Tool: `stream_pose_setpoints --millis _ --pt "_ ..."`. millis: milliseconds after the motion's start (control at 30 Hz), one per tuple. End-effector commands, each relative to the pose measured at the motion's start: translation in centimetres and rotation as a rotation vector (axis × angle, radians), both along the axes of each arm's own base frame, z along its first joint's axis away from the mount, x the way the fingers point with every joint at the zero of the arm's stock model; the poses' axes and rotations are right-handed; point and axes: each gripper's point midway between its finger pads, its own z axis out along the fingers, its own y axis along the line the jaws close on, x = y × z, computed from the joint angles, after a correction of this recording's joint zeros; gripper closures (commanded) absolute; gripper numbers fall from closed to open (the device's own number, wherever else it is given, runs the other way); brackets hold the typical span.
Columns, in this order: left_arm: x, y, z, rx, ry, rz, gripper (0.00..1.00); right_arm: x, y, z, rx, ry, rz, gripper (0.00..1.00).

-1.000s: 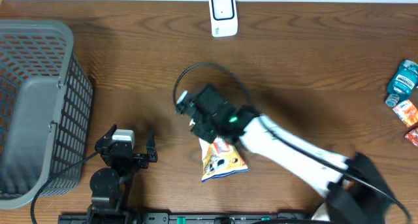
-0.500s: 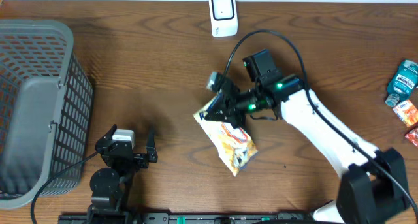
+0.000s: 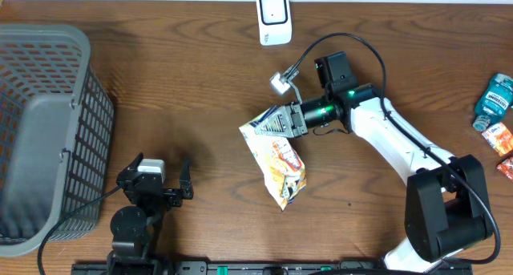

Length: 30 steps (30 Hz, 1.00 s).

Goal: Scan the item barcode

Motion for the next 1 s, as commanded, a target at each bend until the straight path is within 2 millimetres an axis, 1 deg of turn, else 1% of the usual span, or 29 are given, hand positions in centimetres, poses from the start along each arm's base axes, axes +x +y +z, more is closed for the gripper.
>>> stream_pose_setpoints --millis 0,33,100,133,167,233,300,333,400,467,533,567,600,633,667,700,733,800,833,867,967 --pt "-0.2 0.0 -1.2 -0.003 0.037 -0.001 0.02 1.3 -1.0 -3.4 -0.216 0.003 -0.104 0.99" --pt "-0.2 0.0 -1.2 -0.003 0.037 -0.001 0.02 2.0 -2.1 -5.5 -0.348 -0.016 -0.16 0.99" --pt "-0.2 0.0 -1.2 -0.003 0.037 -0.001 0.02 2.8 -4.2 -8.4 -0.552 -0.044 -0.233 0.99" --pt "-0.2 0.0 -1.2 -0.003 0.037 -0.001 0.02 3.0 -5.1 -9.2 -0.619 -0.051 -0.254 0.99" --pt "-0.2 0.0 -1.2 -0.003 0.037 -0.001 0.02 3.1 -5.6 -9.6 -0.654 -0.054 -0.264 0.99" --pt "-0.2 0.0 -1.2 -0.003 0.037 -0.001 0.02 3.1 -5.8 -9.5 -0.666 -0.059 -0.269 0.99" --pt "-0.2 0.0 -1.2 -0.003 0.037 -0.001 0.02 3.5 -5.7 -8.4 -0.663 -0.087 -0.275 0.85" --pt "-0.2 0.0 -1.2 -0.003 0.037 -0.001 0.02 3.6 -5.7 -7.9 -0.665 -0.109 -0.271 0.58" --pt "-0.2 0.0 -1.2 -0.003 0.037 -0.001 0.02 4.0 -6.2 -6.9 -0.71 -0.157 -0.285 0.36" --pt "-0.2 0.0 -1.2 -0.003 0.037 -0.001 0.02 4.4 -7.2 -5.8 -0.801 -0.222 -0.32 0.25" --pt "-0.2 0.0 -1.2 -0.003 0.037 -0.001 0.02 4.4 -7.8 -4.9 -0.878 -0.289 -0.344 0.07" --pt "-0.2 0.0 -1.2 -0.003 0.037 -0.001 0.02 3.9 -7.1 -3.9 -0.876 -0.349 -0.327 0.01" --pt "-0.2 0.0 -1.2 -0.003 0.037 -0.001 0.02 3.5 -6.6 -3.6 -0.868 -0.366 -0.31 0.01" --pt "-0.2 0.0 -1.2 -0.003 0.037 -0.001 0.02 2.9 -6.2 -3.5 -0.866 -0.379 -0.288 0.06" --pt "-0.2 0.0 -1.2 -0.003 0.037 -0.001 0.02 2.5 -5.9 -3.5 -0.868 -0.388 -0.268 0.41" --pt "-0.2 0.0 -1.2 -0.003 0.037 -0.001 0.02 2.1 -5.7 -3.6 -0.872 -0.391 -0.25 0.85" --pt "-0.2 0.0 -1.2 -0.003 0.037 -0.001 0.02 1.6 -5.4 -3.7 -0.875 -0.38 -0.242 0.99" --pt "-0.2 0.0 -1.2 -0.003 0.037 -0.001 0.02 0.8 -5.1 -4.4 -0.891 -0.374 -0.223 0.99" --pt "-0.2 0.0 -1.2 -0.003 0.037 -0.001 0.02 0.7 -5.2 -4.8 -0.913 -0.38 -0.22 0.99" --pt "-0.2 0.0 -1.2 -0.003 0.037 -0.001 0.02 0.7 -5.7 -5.3 -0.951 -0.387 -0.23 0.99" --pt "-0.2 0.0 -1.2 -0.003 0.037 -0.001 0.02 1.4 -7.9 -8.2 -1.126 -0.387 -0.324 0.99"
